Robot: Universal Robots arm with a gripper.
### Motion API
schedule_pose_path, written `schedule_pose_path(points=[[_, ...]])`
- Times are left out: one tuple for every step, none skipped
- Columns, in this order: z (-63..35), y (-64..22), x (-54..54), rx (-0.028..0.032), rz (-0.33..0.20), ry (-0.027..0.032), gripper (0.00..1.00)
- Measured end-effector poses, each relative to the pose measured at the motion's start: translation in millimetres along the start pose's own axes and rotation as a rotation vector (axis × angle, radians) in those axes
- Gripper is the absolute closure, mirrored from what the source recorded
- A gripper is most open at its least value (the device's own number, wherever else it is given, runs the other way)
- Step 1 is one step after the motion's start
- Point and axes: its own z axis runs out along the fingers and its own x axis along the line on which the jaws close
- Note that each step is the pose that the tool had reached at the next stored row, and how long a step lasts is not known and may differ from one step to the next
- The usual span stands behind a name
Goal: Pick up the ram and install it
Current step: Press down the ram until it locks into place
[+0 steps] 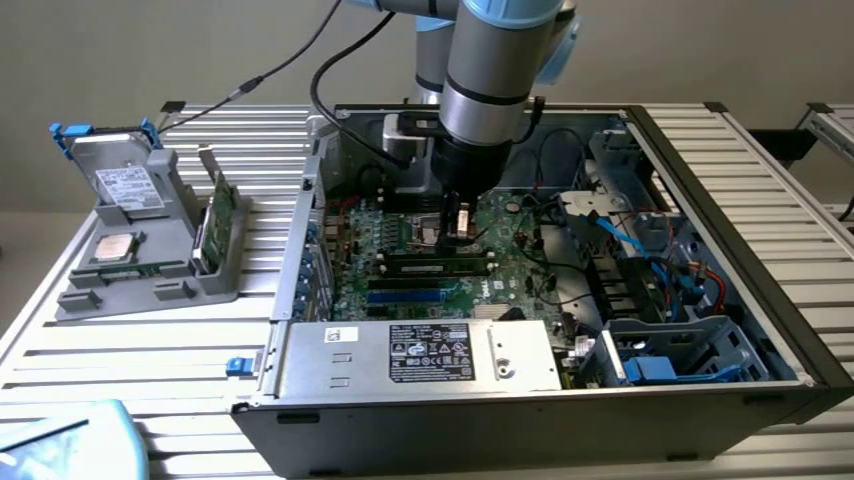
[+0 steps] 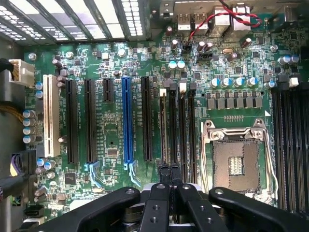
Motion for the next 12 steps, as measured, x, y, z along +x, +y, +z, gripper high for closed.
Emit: schedule_pose_path(points=[[0.1,0.0,0.0,0.0005,0.01,0.0024,0.89],[0.2,-0.1,0.0,0.0008,0.02,0.0039,0.89],[0.3,-0.1,0.0,0.0011,0.03,0.0051,0.89],[0.4,-0.1,0.1,0.0013,0.041,0.0062,0.89],[0.5,0.0,0.1,0.0014,0.053,0.0067,0.89],[0.7,-0.1,0.1,0.0015,0.066,0.0065,0.89],[1.0,-0.1,0.1,0.0015,0.079,0.0056,0.89],[1.2,-0.1,0.0,0.0013,0.093,0.0045,0.89],[1.5,-0.1,0.0,0.0012,0.109,0.0031,0.89],[1.7,-0.2,0.0,0.0011,0.123,0.0015,0.89],[1.9,-0.2,0.0,0.0008,0.139,-0.0001,0.89],[2.0,-0.2,0.0,0.0006,0.155,-0.0017,0.89]])
